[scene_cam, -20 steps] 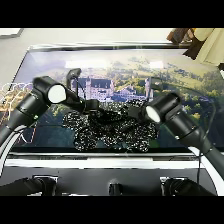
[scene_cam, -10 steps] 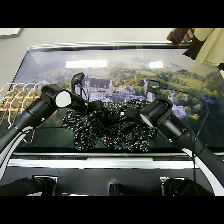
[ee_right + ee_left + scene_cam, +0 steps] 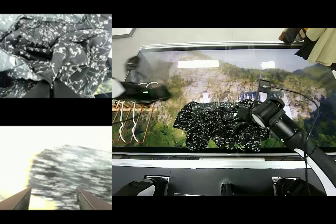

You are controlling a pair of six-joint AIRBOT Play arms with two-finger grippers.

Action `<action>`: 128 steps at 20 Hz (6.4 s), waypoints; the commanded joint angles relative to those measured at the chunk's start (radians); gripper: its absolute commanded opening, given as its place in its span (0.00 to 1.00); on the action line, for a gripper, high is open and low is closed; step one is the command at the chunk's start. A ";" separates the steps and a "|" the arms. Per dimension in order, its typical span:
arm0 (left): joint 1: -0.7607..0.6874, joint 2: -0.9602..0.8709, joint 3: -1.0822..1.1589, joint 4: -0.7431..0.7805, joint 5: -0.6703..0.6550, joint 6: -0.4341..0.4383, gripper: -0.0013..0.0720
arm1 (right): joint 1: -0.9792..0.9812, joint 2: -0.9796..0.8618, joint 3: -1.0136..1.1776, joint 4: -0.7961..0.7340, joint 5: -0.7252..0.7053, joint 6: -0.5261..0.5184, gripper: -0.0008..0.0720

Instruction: Fold the clothes and pants, and hang the long-sleeved shirts on hangers.

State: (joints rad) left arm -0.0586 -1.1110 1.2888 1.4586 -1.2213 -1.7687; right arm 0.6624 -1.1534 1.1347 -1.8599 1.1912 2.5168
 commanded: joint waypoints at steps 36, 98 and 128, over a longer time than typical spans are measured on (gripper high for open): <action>0.672 -0.192 -0.492 -0.111 0.227 1.074 0.82 | 0.001 -0.001 0.000 0.008 -0.015 -0.037 0.06; 0.153 0.630 -0.572 -0.508 -0.292 1.281 0.05 | 0.001 -0.032 0.000 -0.135 0.096 0.094 0.05; -0.111 0.360 -0.573 -0.651 -0.064 1.327 0.05 | 0.003 0.056 0.004 -0.181 0.015 0.177 0.05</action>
State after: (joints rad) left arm -0.1028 -0.6983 0.7166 0.8188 -1.3422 -0.4480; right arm 0.6643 -1.1217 1.1362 -2.0487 1.2217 2.7136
